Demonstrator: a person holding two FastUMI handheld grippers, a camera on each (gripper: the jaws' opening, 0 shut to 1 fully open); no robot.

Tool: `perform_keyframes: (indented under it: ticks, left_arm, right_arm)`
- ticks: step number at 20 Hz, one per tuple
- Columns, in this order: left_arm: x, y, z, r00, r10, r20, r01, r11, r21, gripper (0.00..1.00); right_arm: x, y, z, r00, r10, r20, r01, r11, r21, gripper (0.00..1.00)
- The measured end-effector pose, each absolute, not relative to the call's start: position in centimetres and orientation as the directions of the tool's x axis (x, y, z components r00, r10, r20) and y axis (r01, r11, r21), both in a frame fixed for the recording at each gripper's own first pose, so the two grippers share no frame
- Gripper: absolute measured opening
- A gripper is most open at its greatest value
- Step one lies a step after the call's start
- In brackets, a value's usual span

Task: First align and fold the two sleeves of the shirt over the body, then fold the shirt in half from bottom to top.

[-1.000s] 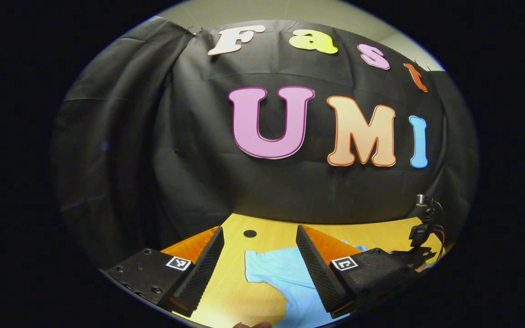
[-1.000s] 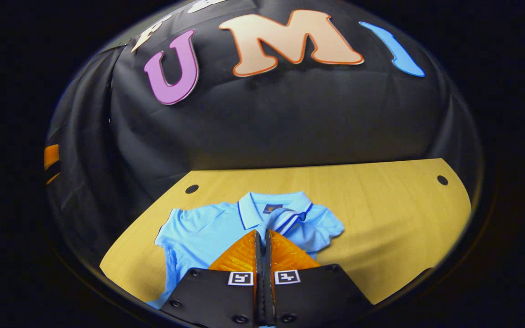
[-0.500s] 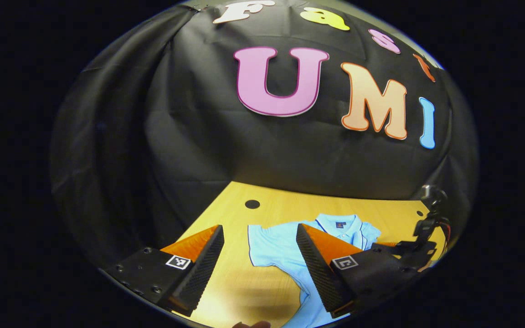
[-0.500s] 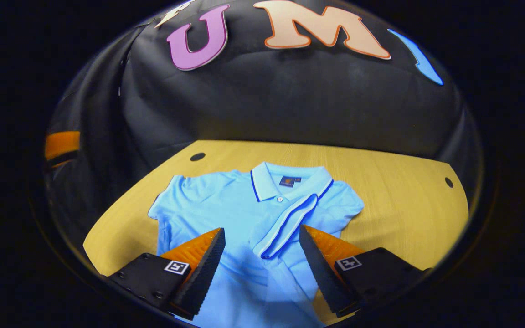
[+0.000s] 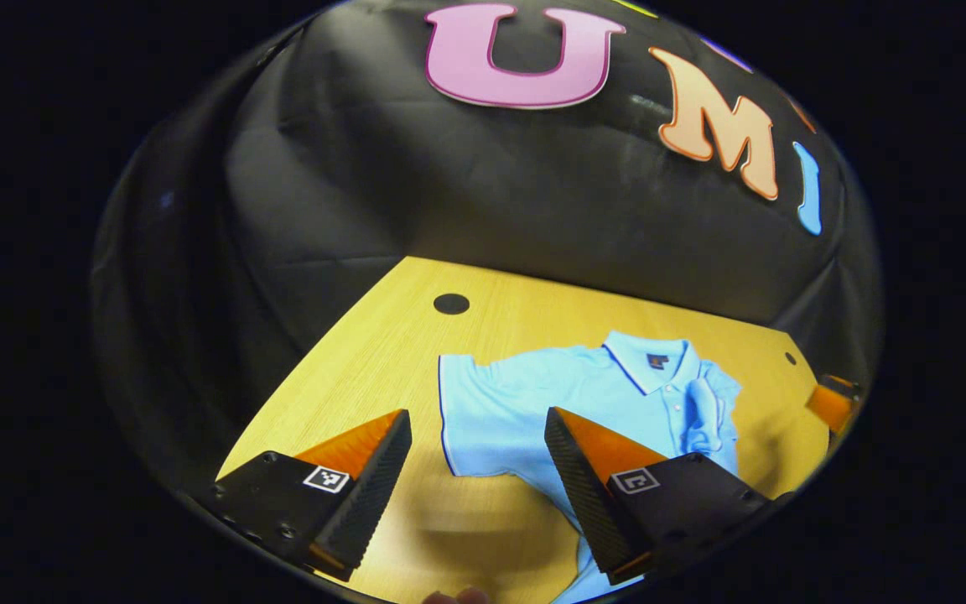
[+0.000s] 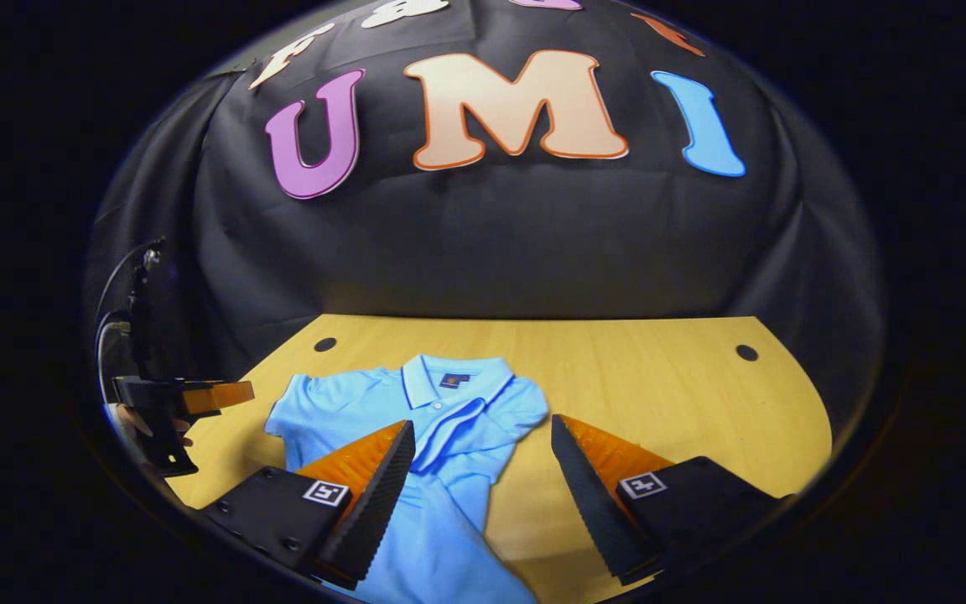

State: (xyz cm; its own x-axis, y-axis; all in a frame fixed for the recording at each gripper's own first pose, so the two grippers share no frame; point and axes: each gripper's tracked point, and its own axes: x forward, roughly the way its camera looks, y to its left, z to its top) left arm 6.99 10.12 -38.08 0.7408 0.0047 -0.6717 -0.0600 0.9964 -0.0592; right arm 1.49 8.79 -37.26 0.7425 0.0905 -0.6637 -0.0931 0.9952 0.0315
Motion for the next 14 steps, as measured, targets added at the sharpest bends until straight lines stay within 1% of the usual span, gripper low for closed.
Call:
perform_keyframes:
  ticks: [3, 6, 9, 10, 11, 12, 13, 14]
  left_arm:
    - [7.6, 9.9, -41.8, 0.693, 0.024, -0.720, -0.074, 0.997, -0.037, 0.97]
    - [7.9, 10.0, -44.1, 0.671, 0.078, -0.738, -0.089, 0.996, 0.023, 0.97]
    - [7.6, 10.5, -45.6, 0.635, 0.132, -0.761, -0.126, 0.990, 0.067, 0.96]
    - [8.3, 10.5, -45.3, 0.663, 0.140, -0.735, -0.147, 0.988, 0.056, 0.97]
    - [8.3, 10.4, -45.4, 0.650, 0.137, -0.748, -0.155, 0.987, 0.045, 0.96]
    - [8.2, 10.5, -45.2, 0.662, 0.137, -0.737, -0.169, 0.985, 0.032, 0.95]
    - [8.2, 10.0, -45.2, 0.659, 0.130, -0.741, -0.167, 0.986, 0.025, 0.98]
    - [8.1, 9.5, -45.3, 0.660, 0.120, -0.742, -0.148, 0.989, 0.029, 0.83]
  right_arm:
    - [0.2, 5.8, -37.1, 0.731, 0.018, -0.682, -0.032, 0.999, -0.008, 1.00]
    - [-0.6, 4.2, -37.3, 0.715, -0.024, -0.699, 0.010, 1.000, -0.025, 1.00]
    - [-0.7, 4.2, -37.0, 0.718, -0.031, -0.695, 0.017, 0.999, -0.027, 0.99]
    - [-0.7, 4.4, -36.9, 0.717, -0.025, -0.697, 0.015, 1.000, -0.021, 1.00]
    - [-0.8, 4.7, -37.0, 0.716, -0.021, -0.698, 0.010, 1.000, -0.019, 1.00]
    - [-0.7, 4.7, -37.0, 0.716, -0.017, -0.698, 0.005, 1.000, -0.020, 1.00]
    - [-0.8, 4.8, -37.1, 0.714, -0.015, -0.700, -0.001, 1.000, -0.022, 1.00]
    - [-0.8, 5.0, -37.1, 0.711, -0.010, -0.703, -0.005, 1.000, -0.019, 1.00]
